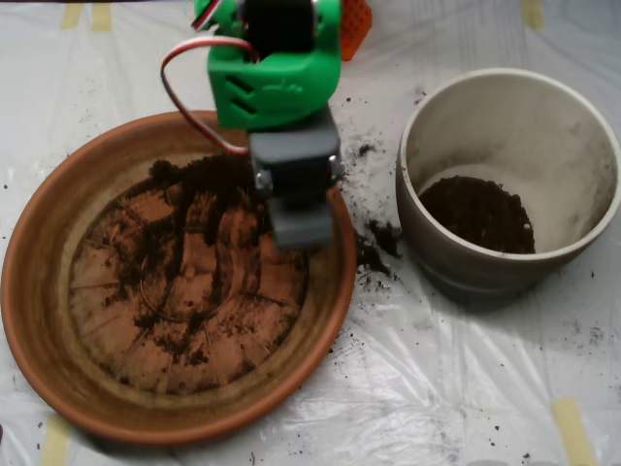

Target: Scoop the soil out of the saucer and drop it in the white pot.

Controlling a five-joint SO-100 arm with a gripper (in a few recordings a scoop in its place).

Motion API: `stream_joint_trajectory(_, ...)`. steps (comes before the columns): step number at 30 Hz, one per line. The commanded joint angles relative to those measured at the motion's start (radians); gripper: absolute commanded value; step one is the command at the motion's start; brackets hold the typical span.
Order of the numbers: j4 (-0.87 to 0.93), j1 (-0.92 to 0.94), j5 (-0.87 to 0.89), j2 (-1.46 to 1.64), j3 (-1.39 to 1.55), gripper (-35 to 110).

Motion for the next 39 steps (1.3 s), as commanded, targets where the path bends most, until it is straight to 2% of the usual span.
stream_joint_trajectory(1,0.015,-0.080,0.043,0.147,-0.167,-1)
stream_joint_trajectory(8,0.044,-0.284,0.049,0.164,-0.310,-1)
stream_joint_trajectory(16,0.170,-0.546,0.037,0.127,-0.485,0)
stream_joint_trajectory(19,0.207,-0.580,0.046,0.114,-0.506,14)
stream_joint_trajectory(23,0.235,-0.528,0.051,0.095,-0.506,40)
stream_joint_trajectory(25,0.241,-0.494,0.044,0.094,-0.500,46)
stream_joint_trajectory(32,0.241,-0.359,0.097,0.169,-0.469,48)
stream_joint_trajectory(39,0.241,0.023,0.192,0.192,-0.356,45)
